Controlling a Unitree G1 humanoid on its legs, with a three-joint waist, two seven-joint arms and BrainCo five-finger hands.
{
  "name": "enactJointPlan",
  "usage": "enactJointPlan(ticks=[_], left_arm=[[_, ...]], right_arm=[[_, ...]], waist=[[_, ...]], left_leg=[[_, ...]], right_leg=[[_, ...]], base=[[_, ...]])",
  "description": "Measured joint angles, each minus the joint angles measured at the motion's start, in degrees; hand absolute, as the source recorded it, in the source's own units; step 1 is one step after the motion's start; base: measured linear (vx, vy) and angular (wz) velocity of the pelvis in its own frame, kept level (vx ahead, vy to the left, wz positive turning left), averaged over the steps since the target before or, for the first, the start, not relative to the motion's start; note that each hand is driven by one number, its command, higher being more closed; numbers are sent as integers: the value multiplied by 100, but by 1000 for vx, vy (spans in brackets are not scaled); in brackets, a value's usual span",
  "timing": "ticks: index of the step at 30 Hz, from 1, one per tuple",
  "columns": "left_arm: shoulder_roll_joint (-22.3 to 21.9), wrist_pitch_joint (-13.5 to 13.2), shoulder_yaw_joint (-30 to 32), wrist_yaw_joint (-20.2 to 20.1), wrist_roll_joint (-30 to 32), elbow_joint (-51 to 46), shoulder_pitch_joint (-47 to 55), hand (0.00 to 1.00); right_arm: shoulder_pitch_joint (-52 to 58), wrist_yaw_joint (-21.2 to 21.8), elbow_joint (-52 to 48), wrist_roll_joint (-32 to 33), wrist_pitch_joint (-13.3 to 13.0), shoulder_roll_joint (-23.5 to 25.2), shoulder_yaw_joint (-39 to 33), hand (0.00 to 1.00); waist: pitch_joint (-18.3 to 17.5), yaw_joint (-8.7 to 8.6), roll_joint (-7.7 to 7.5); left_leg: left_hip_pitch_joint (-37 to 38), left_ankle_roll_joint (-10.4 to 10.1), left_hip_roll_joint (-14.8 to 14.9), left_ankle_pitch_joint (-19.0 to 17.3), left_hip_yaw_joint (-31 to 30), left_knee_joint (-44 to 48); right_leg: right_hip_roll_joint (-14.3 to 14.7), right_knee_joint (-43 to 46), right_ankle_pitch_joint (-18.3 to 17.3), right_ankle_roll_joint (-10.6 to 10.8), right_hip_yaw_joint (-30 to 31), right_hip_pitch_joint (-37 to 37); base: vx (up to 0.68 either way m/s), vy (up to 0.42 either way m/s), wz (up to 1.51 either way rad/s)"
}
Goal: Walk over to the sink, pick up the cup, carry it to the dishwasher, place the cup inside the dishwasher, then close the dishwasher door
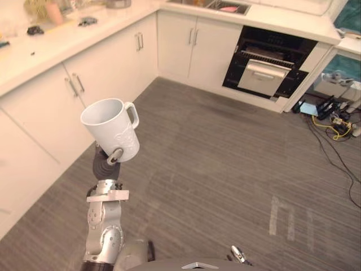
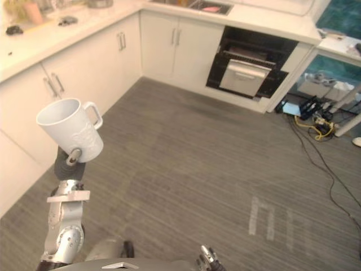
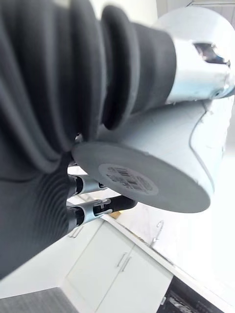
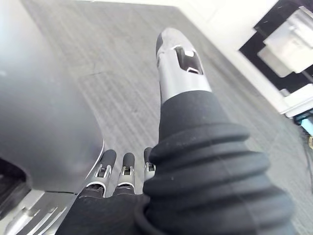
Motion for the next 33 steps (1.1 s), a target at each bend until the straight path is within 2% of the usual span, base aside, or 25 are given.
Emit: enactJointPlan(ticks=[1, 2, 4, 6, 7, 8, 10, 11, 12, 13, 14, 16, 17, 18, 19, 20, 22, 23, 24, 26, 28, 29, 30, 32, 33], left_arm=[[32, 4, -85, 15, 50, -81, -3, 100], [47, -1, -346, 48, 118, -237, -89, 100], [28, -1, -594, 45, 178, -264, -280, 100], [-51, 42, -871, -32, 194, -156, -636, 100], [-101, 55, -885, -41, 194, -112, -696, 100], [-219, 99, -879, -46, 189, -3, -778, 100], [-281, 110, -861, -49, 165, -9, -775, 100], [-310, 113, -870, -62, 136, 10, -706, 100], [-354, 114, -880, -84, 133, 52, -663, 100], [-377, 118, -889, -104, 132, 62, -580, 100], [-380, 115, -894, -147, 133, 61, -589, 100], [-410, 114, -974, -145, 133, 60, -595, 100], [-477, 113, -1092, -119, 144, 50, -596, 100], [-519, 110, -1145, -114, 156, 43, -593, 100], [-566, 109, -1161, -106, 202, 45, -559, 100], [-655, 110, -1159, -54, 218, 32, -508, 100], [-672, 109, -1056, -35, 222, -34, -389, 100], [-673, 93, -900, -45, 212, -267, -257, 100], [-672, 74, -809, -76, 200, -398, -243, 100], [-663, 69, -623, -148, 188, -661, -195, 100], [-581, 58, -620, -153, 190, -865, -49, 100], [-568, 54, -664, -157, 195, -917, 56, 100], [-505, 50, -714, -159, 199, -919, 249, 100], [-393, 47, -699, -170, 196, -915, 386, 100], [-370, 47, -705, -196, 190, -914, 393, 100]], right_arm=[[2, 17, -54, 0, -21, 48, 11, 0], [27, 20, -237, 0, -73, 213, 35, 0], [100, 10, -477, 11, -124, 380, 32, 0], [209, -17, -657, 67, -119, 495, 68, 0], [249, -39, -654, 87, -104, 517, 71, 0], [300, -52, -657, 227, -104, 551, 73, 0], [437, -71, -656, 307, -113, 534, 192, 0], [437, -162, -644, 321, -95, 448, 321, 0], [408, -223, -635, 324, -79, 338, 387, 0], [339, -265, -640, 340, -9, 205, 479, 0], [267, -262, -646, 391, 120, 190, 489, 0], [269, -282, -673, 396, 215, 176, 489, 0], [285, -287, -772, 370, 305, 133, 475, 0], [320, -300, -837, 355, 318, 122, 478, 0], [393, -301, -946, 313, 299, 124, 522, 0], [415, -305, -1034, 277, 229, 124, 665, 0], [525, -304, -1083, 279, 151, 115, 776, 0], [521, -316, -1095, 286, 102, 18, 917, 0], [460, -317, -1104, 284, 68, -5, 952, 0], [245, -455, -1118, 282, -28, -10, 987, 0], [154, -644, -1176, 291, -201, 19, 1076, 0], [71, -790, -1244, 283, -305, 34, 1098, 0], [46, -967, -1264, 275, -448, 150, 1096, 0], [-11, -1185, -1270, 265, -577, 320, 1107, 0], [-40, -1270, -1271, 260, -610, 336, 1088, 0]], waist=[[-10, -27, -2], [-30, -41, -6], [-35, -72, 3], [-32, -288, 27], [-29, -337, 62], [-32, -394, 188], [-67, -468, 209], [-136, -469, 227], [-135, -443, 385], [-178, -450, 557], [-191, -472, 575], [-204, -506, 612], [-177, -512, 709], [-154, -500, 744], [-117, -471, 717], [-79, -417, 731], [-65, -261, 681], [-76, -97, 667], [-79, 0, 661], [-97, 84, 606], [-151, 165, 497], [-188, 248, 431], [-338, 338, 292], [-405, 235, 39], [-417, 254, 9]], left_leg=[[203, 41, 1, 26, -34, -192], [648, 79, 15, 83, -172, -658], [972, 31, 91, 58, -259, -944], [1356, -57, 179, -134, -585, -1113], [1446, -134, 229, -206, -689, -1092], [1645, -245, 392, -450, -876, -983], [1945, -416, 497, -871, -1092, -818], [2177, -543, 614, -1100, -1151, -757], [2261, -537, 733, -1109, -1109, -716], [2250, -519, 887, -962, -1106, -537], [2225, -509, 918, -658, -1098, -331], [2155, -572, 1030, -186, -1108, 188], [1799, -953, 1264, 554, -1131, 1308], [1554, -1180, 1358, 1093, -1151, 1887], [1053, -1304, 1492, 1888, -1159, 2853], [202, -1171, 1510, 1736, -1100, 4186], [-459, -878, 1430, 1269, -855, 4592], [-946, -691, 1452, 734, -458, 4140], [-1186, -671, 1471, 494, -260, 3574], [-1459, -575, 1378, 322, -15, 1981], [-1392, -678, 1069, 658, -227, 129], [-1358, -787, 905, 1192, -523, -506], [-1173, -666, 725, 1701, -512, -518], [-1293, -424, 698, 1128, -312, 279], [-1303, -431, 733, 942, -308, 523]], right_leg=[[126, 293, -258, -80, -4, -207], [519, 694, -865, -381, -144, -773], [830, 464, -1238, -565, -546, -1303], [1024, -1005, -1394, -699, -985, -1858], [1092, -1473, -1301, -718, -941, -1922], [1270, -2429, -950, -742, -715, -1945], [1336, -3473, -362, -666, -293, -1930], [1359, -3174, 424, -730, -332, -1929], [1443, -2861, 262, -829, -388, -1991], [1506, -2434, -112, -934, -523, -2078], [1513, -2146, -465, -1032, -592, -2080], [1643, -2123, -753, -1122, -660, -1839], [1927, -2423, -890, -1176, -667, -1360], [2043, -2580, -947, -1235, -652, -1147], [2179, -2804, -1046, -1366, -581, -850], [2287, -3124, -1107, -1492, -510, -317], [2304, -3524, -1137, -1538, -343, 224], [2301, -3924, -1125, -1558, -142, 657], [2300, -4092, -1132, -1556, -4, 817], [2268, -4270, -1243, -1544, 328, 1056], [2151, -4298, -1486, -1438, 685, 1233], [2069, -4261, -1718, -1353, 974, 1343], [1898, -4228, -1905, -1280, 1301, 1402], [1690, -4116, -1878, -1263, 1502, 1489], [1684, -4017, -1852, -1262, 1593, 1492]], base=[[435, 104, -12], [366, 47, -7], [347, -15, 17], [496, -98, 80], [606, -176, 100], [441, -163, 80], [664, -262, 87], [646, -258, 60], [642, -250, 28], [612, -248, 13], [611, -260, 12], [593, -273, -4], [570, -240, -22], [528, -170, -28], [493, -102, -29], [460, -91, -31], [466, -62, -51], [507, -25, -80], [441, 11, -77], [449, 112, -76], [548, 211, -98], [726, 372, -124], [745, 371, -111], [646, 305, -69], [615, 273, -70]])
